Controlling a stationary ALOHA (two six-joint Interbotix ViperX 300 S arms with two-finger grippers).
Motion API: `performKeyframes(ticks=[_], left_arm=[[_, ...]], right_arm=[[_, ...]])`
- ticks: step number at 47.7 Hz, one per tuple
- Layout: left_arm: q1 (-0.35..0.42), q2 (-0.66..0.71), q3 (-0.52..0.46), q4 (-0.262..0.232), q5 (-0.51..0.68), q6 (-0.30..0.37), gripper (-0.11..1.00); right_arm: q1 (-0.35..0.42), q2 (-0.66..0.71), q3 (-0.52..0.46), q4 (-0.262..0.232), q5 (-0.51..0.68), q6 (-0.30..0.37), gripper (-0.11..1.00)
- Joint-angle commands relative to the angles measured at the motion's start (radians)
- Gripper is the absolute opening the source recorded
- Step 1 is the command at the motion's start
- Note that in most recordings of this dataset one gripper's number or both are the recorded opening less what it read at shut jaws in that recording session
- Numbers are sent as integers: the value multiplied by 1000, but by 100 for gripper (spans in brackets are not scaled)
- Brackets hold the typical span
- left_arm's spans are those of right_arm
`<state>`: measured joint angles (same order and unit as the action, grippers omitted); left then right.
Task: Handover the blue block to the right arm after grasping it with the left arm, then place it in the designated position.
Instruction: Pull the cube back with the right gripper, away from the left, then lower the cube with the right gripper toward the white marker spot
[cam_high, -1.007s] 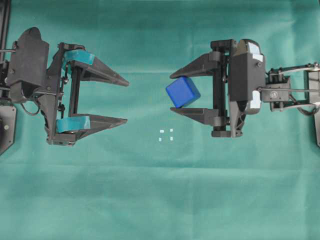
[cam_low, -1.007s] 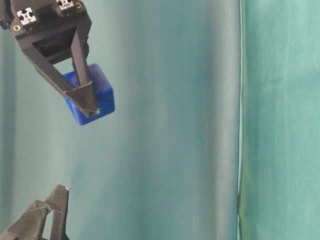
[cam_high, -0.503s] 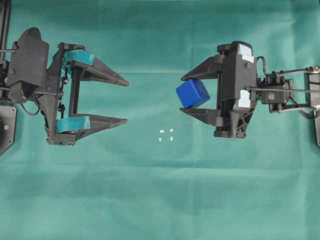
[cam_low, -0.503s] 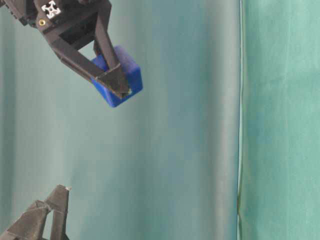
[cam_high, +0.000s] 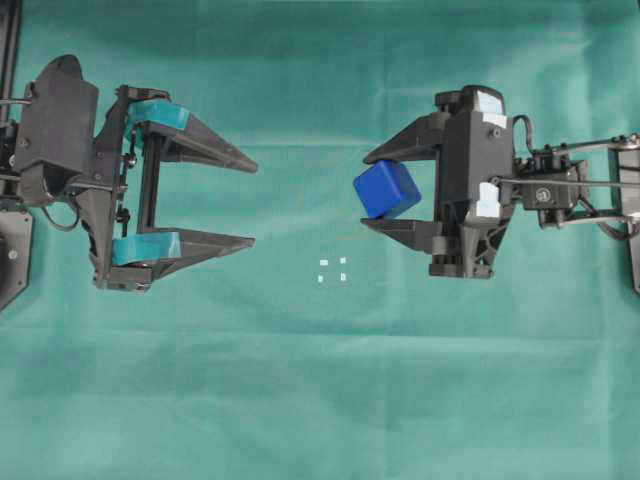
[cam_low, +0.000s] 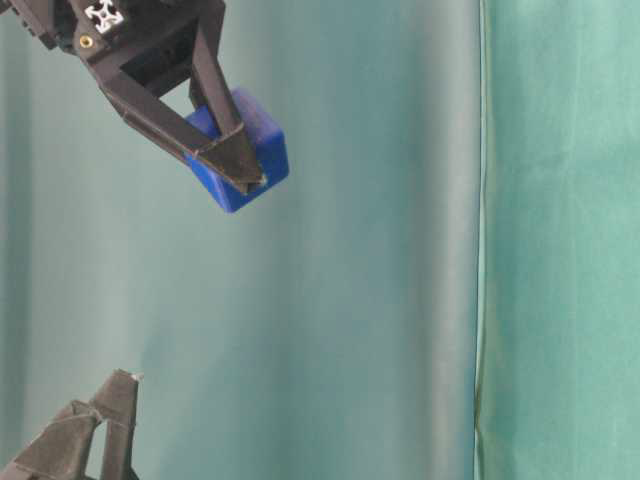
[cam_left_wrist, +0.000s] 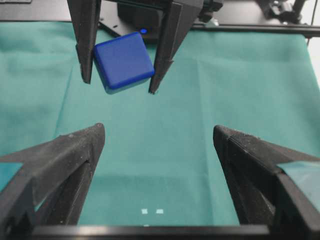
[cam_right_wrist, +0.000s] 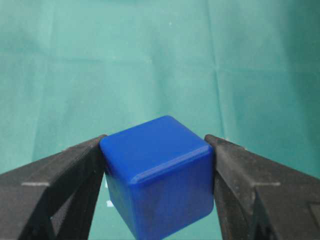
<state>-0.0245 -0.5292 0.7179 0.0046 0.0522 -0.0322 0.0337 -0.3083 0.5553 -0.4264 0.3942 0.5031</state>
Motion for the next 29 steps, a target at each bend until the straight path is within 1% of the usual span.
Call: performKeyframes(ticks=[1,7,14,24,29], left_arm=[[2,-2,-21,-2,-6,2,100],[0,0,-23,-2,-6,2,100],[2,0,-23,-2,-6,0,100],[2,0,-23,-2,-5,0,100],[0,0,-23,-2,-5,-2,100]], right_arm=[[2,-5,-26,6,-3,6,65],[3,28,-14,14,-38,6,65],[2,78,0,20,-107,6,65],[3,178,11,46,-196,6,65],[2,241,11,58,-262,6,65]])
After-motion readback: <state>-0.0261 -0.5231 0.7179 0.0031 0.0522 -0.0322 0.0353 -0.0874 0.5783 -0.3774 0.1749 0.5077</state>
